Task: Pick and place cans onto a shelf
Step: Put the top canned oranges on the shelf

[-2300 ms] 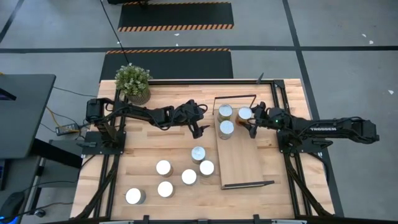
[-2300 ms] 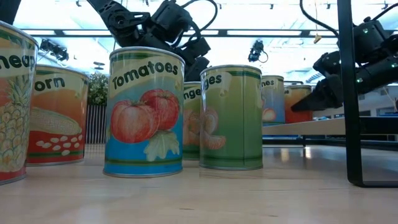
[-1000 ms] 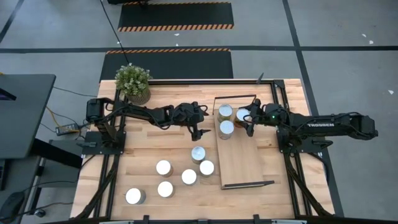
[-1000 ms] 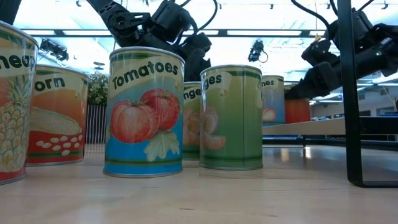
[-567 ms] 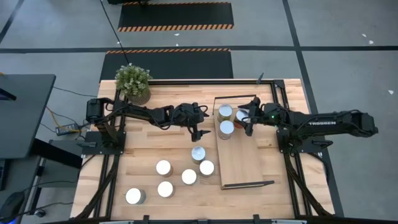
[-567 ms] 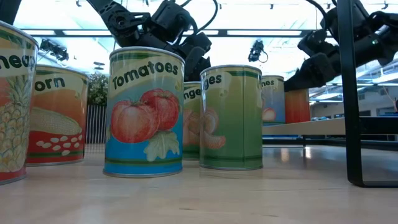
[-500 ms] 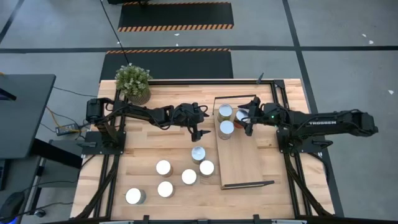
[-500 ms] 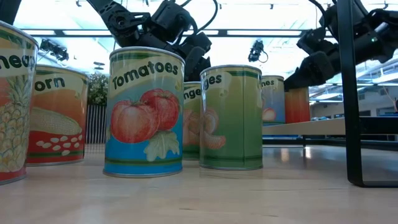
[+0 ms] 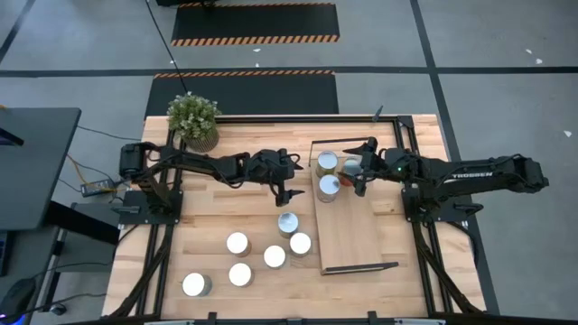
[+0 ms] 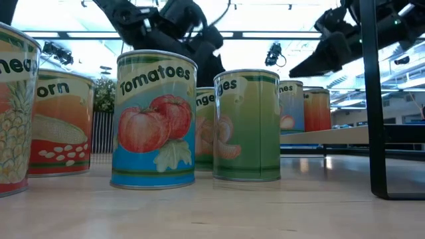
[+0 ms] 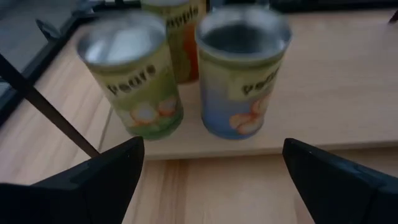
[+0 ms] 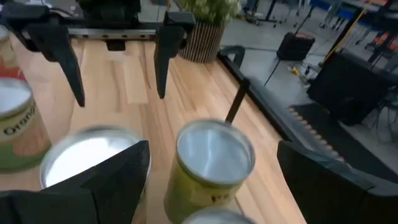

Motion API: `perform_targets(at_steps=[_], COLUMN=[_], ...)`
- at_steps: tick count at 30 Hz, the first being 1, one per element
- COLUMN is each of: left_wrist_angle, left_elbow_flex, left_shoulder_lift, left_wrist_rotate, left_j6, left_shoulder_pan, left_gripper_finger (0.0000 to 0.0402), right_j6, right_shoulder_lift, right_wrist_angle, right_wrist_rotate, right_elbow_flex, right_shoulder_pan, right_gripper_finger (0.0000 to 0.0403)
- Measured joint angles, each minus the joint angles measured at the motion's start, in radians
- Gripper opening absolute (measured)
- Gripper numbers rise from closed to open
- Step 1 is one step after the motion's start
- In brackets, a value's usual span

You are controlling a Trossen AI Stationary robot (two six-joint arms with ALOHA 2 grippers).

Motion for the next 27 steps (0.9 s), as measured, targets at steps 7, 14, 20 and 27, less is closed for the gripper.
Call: perform_targets(at_steps=[7, 14, 20, 27], left_wrist_angle=[-0.166, -0.333, -0.553, -0.694], left_elbow_flex=[0.002, 0.001, 0.058, 0.081], left_shoulder_lift=[-0.111, -0.182, -0.206, -0.202], left_wrist_rotate=[0.081, 0.187, 0.141, 0.013], left_j6=[0.004, 0.016, -0.043, -0.088], left_shoulder_pan=[-0.028, -0.091, -0.145, -0.247], left_gripper_finger=[0.0389, 0.0389, 0.0389, 0.0389], right_j6=[-0.035, -0.094, -0.109, -0.085], right_shoulder_lift=[0.002, 0.002, 0.002, 0.003], right_wrist_angle=[0.059, 0.139, 0.169, 0.168], right_wrist_rotate=[-0.003, -0.026, -0.024, -0.025], right_elbow_flex=[0.037, 0.037, 0.038, 0.038], right_shoulder_pan=[0.062, 0.123, 0.136, 0.136], right_gripper_finger=[0.0362, 0.0362, 0.0360, 0.0359])
